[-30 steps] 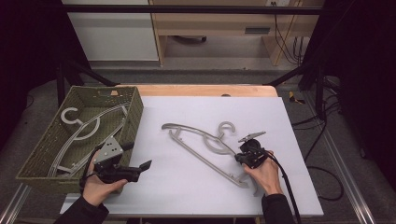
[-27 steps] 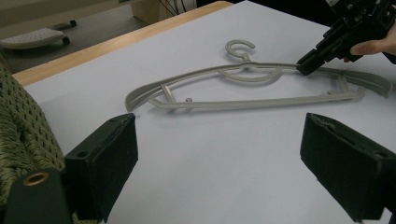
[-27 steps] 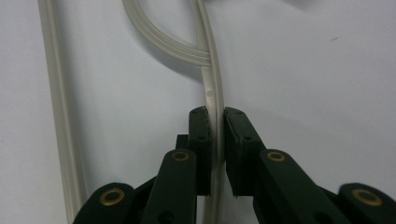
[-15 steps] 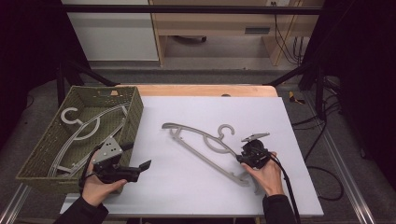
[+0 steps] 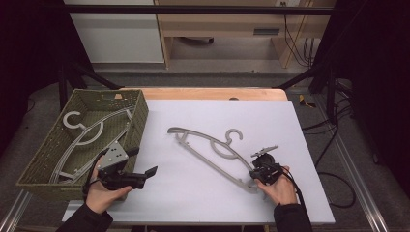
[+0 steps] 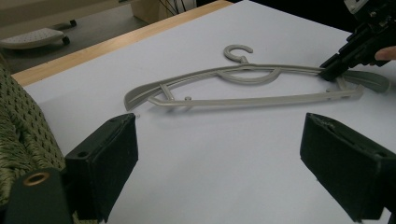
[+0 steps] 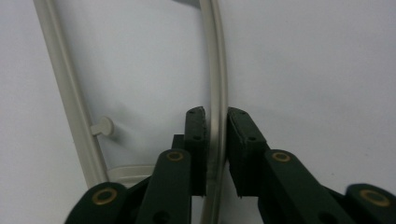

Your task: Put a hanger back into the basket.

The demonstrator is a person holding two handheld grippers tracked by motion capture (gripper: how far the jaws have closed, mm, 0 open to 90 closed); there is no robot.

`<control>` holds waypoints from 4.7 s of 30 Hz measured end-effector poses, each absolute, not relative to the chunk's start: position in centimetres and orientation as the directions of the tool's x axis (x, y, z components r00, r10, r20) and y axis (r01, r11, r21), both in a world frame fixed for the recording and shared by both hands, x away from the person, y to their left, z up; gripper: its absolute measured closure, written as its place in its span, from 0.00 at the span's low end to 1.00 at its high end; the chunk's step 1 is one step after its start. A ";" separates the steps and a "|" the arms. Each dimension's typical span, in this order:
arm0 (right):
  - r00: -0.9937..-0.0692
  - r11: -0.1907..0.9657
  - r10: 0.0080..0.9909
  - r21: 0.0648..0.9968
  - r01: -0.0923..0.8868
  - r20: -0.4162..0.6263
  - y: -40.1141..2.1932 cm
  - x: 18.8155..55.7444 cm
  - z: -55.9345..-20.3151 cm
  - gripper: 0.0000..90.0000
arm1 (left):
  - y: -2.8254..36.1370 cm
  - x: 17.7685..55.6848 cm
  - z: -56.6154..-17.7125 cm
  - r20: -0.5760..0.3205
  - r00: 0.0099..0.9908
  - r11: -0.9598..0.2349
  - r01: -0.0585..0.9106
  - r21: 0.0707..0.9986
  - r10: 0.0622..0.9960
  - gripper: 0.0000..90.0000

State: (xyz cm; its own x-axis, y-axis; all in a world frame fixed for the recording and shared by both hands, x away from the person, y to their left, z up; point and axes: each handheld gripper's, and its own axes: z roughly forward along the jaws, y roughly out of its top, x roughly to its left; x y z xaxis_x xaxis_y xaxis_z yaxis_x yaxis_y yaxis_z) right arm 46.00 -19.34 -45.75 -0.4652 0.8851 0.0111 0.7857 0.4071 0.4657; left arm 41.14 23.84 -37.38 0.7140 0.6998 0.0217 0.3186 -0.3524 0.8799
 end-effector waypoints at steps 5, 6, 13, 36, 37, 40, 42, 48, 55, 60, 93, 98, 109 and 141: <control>-0.442 0.388 0.897 0.449 0.805 0.018 -19.2 46.3 -45.7 0.92 | 23.6 41.0 -37.4 0.026 0.720 -0.361 0.316 0.878 0.694 0.13; -0.460 0.407 0.888 0.449 0.795 0.009 -19.2 46.3 -45.7 0.92 | 23.6 41.0 -37.4 0.027 0.720 -0.361 0.315 0.878 0.693 0.13; -0.463 0.411 0.886 0.437 0.800 0.013 -19.2 46.6 -45.4 0.93 | 23.8 41.1 -37.4 0.023 0.717 -0.356 0.317 0.879 0.696 0.13; -0.600 0.438 0.795 0.601 0.669 0.089 -20.5 44.4 -40.1 0.92 | 25.1 40.2 -34.4 0.036 0.725 -0.341 0.279 0.897 0.688 0.12; -0.641 0.475 0.765 0.612 0.632 0.069 -20.6 44.3 -40.0 0.92 | 25.3 40.1 -33.9 0.042 0.725 -0.345 0.276 0.897 0.688 0.12; -0.678 0.512 0.733 0.606 0.609 0.063 -20.3 43.8 -39.8 0.92 | 25.3 40.2 -32.8 0.048 0.731 -0.356 0.273 0.894 0.681 0.12; -0.697 0.530 0.714 0.605 0.594 0.060 -20.1 43.6 -39.7 0.92 | 25.0 40.6 -32.4 0.050 0.739 -0.378 0.283 0.881 0.672 0.12; -0.745 0.573 0.665 0.604 0.553 0.050 -19.3 42.9 -39.5 0.92 | 22.6 42.0 -32.1 0.093 0.780 -0.495 0.296 0.817 0.619 0.13; -0.779 0.598 0.625 0.612 0.517 0.049 -18.6 42.5 -39.2 0.92 | 19.5 43.9 -33.2 0.134 0.828 -0.610 0.281 0.741 0.544 0.19; -0.797 0.624 0.602 0.600 0.501 0.039 -18.4 42.4 -39.2 0.92 | 18.2 45.3 -34.1 0.171 0.852 -0.690 0.266 0.673 0.495 0.26; -0.815 0.649 0.580 0.607 0.458 -0.005 -18.3 42.6 -39.6 0.88 | 15.6 45.2 -37.4 0.206 0.930 -0.879 0.192 0.438 0.305 0.90; -0.792 0.630 0.610 0.616 0.472 -0.016 -18.6 42.7 -39.6 0.85 | 15.5 44.5 -37.7 0.188 0.928 -0.857 0.202 0.474 0.323 0.91; -0.747 0.539 0.664 0.703 0.464 -0.016 -20.0 42.9 -39.0 0.72 | 15.4 43.3 -37.7 0.171 0.899 -0.784 0.242 0.571 0.402 0.92; -0.546 0.143 0.832 0.913 0.383 0.099 -24.9 42.1 -39.6 0.07 | 21.0 44.5 -31.4 0.200 0.659 -0.534 0.354 0.768 0.725 0.92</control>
